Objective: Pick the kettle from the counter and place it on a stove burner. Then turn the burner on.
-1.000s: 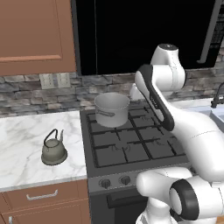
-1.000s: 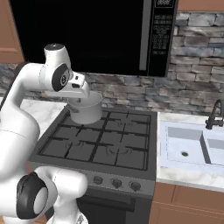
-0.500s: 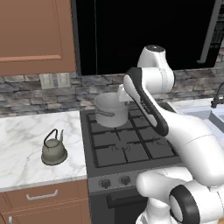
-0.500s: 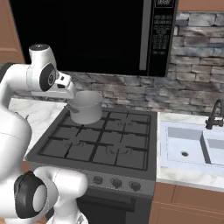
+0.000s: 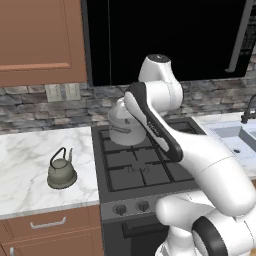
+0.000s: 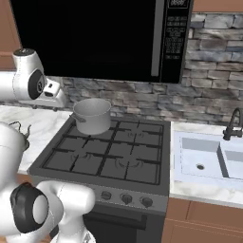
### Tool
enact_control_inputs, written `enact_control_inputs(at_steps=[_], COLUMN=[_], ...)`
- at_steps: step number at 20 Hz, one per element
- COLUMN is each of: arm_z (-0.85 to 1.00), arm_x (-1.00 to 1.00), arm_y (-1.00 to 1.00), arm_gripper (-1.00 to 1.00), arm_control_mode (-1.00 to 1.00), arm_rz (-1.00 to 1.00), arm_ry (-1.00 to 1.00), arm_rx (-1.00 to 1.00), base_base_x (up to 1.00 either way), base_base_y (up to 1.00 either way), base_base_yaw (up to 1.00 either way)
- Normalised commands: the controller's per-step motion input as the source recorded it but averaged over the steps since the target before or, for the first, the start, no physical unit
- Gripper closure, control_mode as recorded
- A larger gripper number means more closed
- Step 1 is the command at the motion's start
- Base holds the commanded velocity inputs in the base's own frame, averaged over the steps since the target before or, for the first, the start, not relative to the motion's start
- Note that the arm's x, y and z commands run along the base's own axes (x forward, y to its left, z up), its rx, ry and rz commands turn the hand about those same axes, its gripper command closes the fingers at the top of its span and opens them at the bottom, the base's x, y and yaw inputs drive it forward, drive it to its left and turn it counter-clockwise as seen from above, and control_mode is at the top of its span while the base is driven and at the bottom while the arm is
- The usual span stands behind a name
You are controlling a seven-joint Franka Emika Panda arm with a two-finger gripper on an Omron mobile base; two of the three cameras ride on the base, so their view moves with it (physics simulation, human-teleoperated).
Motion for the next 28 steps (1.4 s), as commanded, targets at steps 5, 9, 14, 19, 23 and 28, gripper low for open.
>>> enact_control_inputs(at_steps=[5,9,14,19,23,28], arm_z=[0.00,-0.01,-0.07,-0.06,-0.11,-0.16], arm_x=[-0.02,0.00,0.00,0.00,0.00,0.00], arm_y=[0.61,0.61,0.57,0.47,0.40,0.38], arm_gripper=[-1.00,-1.00,-1.00,-1.00,-1.00,-1.00], arm_control_mode=[-1.00,-1.00,-1.00,-1.00,-1.00,-1.00], arm_rz=[0.00,0.00,0.00,-0.01,-0.01,-0.01], arm_ry=[-0.01,0.00,-0.04,-0.05,-0.02,0.00], arm_rx=[0.03,0.04,0.04,0.07,0.08,0.07], base_base_x=[0.00,0.00,0.00,0.00,0.00,0.00], base_base_y=[0.00,0.00,0.00,0.00,0.00,0.00], base_base_yaw=[0.00,0.00,0.00,0.00,0.00,0.00])
